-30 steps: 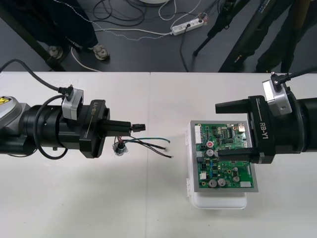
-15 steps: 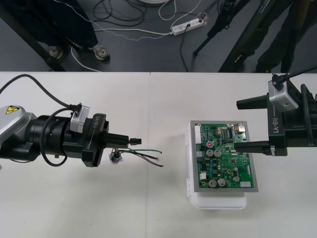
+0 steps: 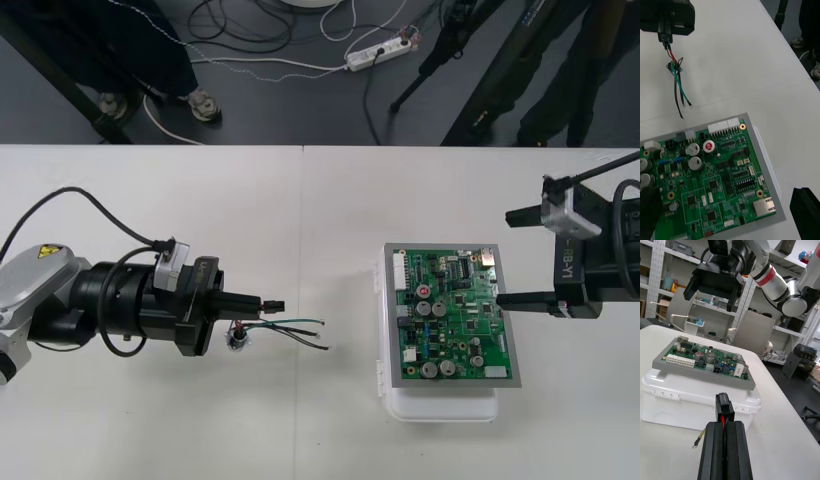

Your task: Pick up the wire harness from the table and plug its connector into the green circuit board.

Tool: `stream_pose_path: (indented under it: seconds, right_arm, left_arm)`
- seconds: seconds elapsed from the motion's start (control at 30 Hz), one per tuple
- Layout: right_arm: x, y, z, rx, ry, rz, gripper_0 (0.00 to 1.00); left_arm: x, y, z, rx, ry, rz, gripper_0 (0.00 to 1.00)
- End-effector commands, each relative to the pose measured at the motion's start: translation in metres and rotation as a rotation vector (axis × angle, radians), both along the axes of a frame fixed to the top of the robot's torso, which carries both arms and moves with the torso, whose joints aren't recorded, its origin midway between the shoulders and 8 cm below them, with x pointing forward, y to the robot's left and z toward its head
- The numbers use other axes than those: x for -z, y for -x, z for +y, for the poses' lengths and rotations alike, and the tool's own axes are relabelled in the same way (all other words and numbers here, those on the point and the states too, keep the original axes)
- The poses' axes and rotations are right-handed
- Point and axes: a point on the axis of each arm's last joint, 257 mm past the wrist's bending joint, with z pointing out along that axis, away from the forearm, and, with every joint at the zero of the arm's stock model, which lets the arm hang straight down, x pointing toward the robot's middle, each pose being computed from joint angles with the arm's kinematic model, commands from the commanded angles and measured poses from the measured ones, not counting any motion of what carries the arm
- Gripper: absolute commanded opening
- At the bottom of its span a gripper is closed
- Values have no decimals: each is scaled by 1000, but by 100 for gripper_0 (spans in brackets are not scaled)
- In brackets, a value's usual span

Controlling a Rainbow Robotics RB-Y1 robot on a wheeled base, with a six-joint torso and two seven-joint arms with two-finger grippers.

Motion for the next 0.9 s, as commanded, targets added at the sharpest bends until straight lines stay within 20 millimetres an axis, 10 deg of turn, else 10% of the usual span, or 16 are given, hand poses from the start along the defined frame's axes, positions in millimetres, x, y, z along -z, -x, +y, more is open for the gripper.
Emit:
stream_pose_path:
  seconds: [0.03, 0.47, 0.9]
  right_arm:
    - [6, -2, -33, -37, 175, -109, 100]
    - [48, 4, -88, -33, 455, -79, 100]
    - [66, 3, -96, -33, 535, -65, 100]
  left_arm:
    - [4, 20, -5, 67, 52, -85, 0]
    - [25, 23, -22, 64, 69, -66, 0]
    - [36, 23, -42, 63, 53, -87, 0]
